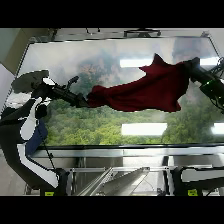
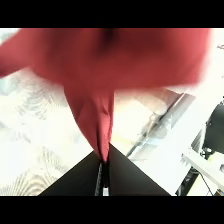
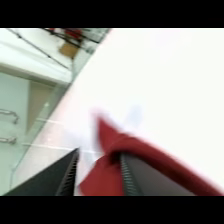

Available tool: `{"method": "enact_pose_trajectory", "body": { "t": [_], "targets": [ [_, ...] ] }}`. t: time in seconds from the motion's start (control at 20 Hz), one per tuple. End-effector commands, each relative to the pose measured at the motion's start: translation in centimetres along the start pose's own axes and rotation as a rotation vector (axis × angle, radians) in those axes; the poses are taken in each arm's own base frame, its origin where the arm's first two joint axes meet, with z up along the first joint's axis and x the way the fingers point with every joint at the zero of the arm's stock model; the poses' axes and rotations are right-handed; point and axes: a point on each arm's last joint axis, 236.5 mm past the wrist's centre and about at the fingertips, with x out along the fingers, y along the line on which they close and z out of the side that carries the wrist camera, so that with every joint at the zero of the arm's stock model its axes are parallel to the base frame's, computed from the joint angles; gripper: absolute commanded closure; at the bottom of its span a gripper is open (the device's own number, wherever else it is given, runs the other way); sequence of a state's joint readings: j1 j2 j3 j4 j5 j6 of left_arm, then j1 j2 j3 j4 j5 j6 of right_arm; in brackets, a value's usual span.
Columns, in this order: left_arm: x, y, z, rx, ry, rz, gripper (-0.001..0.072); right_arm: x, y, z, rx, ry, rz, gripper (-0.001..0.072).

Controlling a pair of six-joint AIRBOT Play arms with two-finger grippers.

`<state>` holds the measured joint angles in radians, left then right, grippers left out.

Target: Fold the shirts.

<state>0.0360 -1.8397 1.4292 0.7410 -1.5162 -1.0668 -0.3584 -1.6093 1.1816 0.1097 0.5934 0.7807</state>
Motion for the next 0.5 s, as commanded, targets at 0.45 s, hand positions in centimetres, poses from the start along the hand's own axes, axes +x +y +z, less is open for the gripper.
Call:
{"method": "enact_pose_trajectory", "body": {
  "t": [0.45],
  "targets": [
    [0.0, -0.4, -0.8, -0.001, 0.033, -0.018, 0.0703, -14.5, -9.2, -5.8, -0.083, 0.606, -0.155, 0.0363]
  ]
}}
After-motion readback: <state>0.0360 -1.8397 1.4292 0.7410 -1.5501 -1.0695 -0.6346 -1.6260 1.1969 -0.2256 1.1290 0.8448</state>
